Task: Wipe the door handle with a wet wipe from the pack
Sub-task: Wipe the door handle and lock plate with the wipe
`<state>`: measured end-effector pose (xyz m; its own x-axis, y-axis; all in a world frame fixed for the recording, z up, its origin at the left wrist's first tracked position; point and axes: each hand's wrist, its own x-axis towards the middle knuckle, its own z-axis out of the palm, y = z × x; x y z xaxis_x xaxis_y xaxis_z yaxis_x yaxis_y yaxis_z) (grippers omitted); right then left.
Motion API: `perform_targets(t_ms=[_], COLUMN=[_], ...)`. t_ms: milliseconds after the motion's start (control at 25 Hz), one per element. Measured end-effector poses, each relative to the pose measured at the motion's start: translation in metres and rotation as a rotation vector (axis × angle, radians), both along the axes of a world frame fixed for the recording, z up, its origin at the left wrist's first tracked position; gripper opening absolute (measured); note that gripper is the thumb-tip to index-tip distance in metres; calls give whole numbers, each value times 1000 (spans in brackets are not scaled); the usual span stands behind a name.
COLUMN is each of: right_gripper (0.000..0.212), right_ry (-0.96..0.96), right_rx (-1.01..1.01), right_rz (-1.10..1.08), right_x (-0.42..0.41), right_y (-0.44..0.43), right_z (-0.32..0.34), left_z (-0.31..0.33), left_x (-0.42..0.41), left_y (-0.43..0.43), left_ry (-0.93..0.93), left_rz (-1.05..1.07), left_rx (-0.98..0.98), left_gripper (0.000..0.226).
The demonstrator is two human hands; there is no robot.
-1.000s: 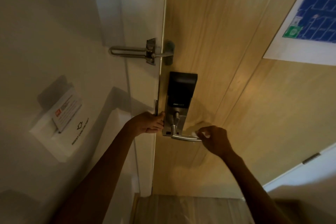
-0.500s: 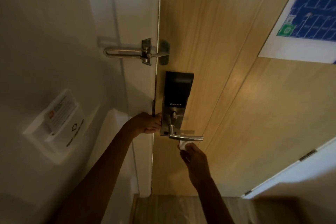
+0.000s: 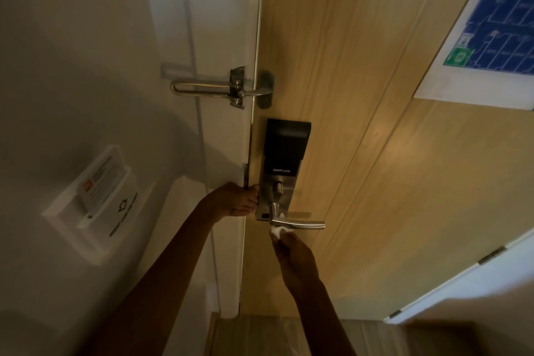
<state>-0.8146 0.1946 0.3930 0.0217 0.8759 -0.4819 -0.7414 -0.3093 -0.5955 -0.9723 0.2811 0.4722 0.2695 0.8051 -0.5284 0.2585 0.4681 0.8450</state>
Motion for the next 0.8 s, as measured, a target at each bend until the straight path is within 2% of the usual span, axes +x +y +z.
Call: perform_targets(t_ms=[280, 400, 520, 640, 800], right_gripper=[20, 15, 21, 20, 19], right_ry=[-17, 18, 2, -38, -71], right_rx=[-29, 14, 49, 67, 99], right_rz=[-106, -8, -55, -10, 12], right_x=[-5, -4, 9, 9, 5], right_y=[-3, -3, 0, 8, 13], right_z=[-3, 2, -3, -5, -10], left_z=[-4, -4, -5, -8, -8], left_x=[-5, -5, -5, -3, 1], left_y=[2, 2, 1, 5, 6], left_ry=[29, -2, 13, 12, 31], left_rz=[-66, -91, -25, 50, 88], left_rx=[39, 0, 36, 22, -17], left_gripper=[37, 31, 22, 35, 33])
